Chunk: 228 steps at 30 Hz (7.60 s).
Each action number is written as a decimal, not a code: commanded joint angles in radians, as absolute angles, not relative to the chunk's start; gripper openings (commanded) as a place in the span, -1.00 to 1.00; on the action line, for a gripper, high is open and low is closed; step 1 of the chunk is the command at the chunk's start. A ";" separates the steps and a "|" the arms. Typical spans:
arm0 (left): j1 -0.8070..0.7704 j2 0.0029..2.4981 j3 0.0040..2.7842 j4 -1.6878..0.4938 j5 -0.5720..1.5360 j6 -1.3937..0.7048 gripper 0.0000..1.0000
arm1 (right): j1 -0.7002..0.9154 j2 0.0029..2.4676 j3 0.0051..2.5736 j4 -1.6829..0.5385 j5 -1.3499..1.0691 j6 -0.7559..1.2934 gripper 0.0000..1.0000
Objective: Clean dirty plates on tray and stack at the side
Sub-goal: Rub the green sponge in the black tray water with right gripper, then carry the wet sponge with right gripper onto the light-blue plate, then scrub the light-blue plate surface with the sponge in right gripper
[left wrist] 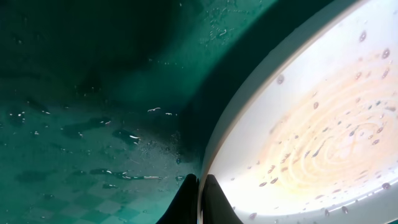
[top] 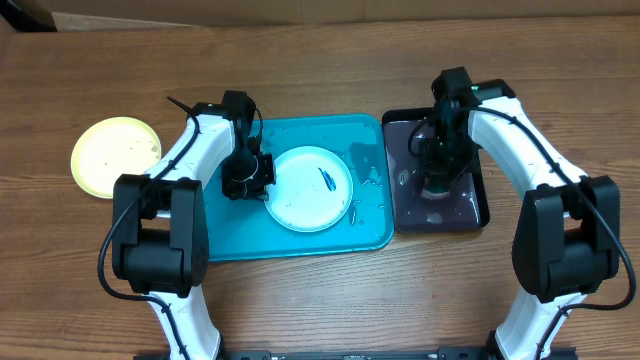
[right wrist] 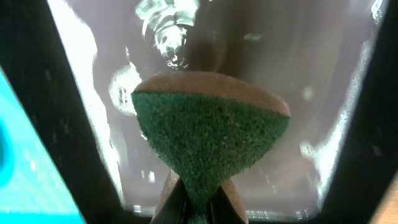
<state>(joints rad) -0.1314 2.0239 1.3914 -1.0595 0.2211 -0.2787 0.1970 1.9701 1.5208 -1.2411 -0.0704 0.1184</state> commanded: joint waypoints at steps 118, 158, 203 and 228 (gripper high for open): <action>-0.139 2.024 1.379 -1.063 0.281 -0.284 -0.91 | 0.712 2.171 1.559 -0.831 -0.188 0.213 -0.93; -0.139 2.024 1.376 -1.042 0.281 -0.284 -0.89 | 0.244 2.147 2.015 -1.496 -0.570 -0.057 -0.92; -0.139 2.024 1.376 -1.050 0.281 -0.283 -0.92 | 0.592 2.157 1.554 -0.744 -0.156 -0.052 -0.92; -0.139 2.024 1.376 -1.047 0.281 -0.269 -0.89 | 0.465 2.159 1.806 -1.086 -0.736 -0.060 -0.93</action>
<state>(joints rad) -0.1314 2.0239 1.3808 -1.0492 0.2699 -0.2852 0.5293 2.1742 1.6943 -1.0382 -0.7174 -0.0532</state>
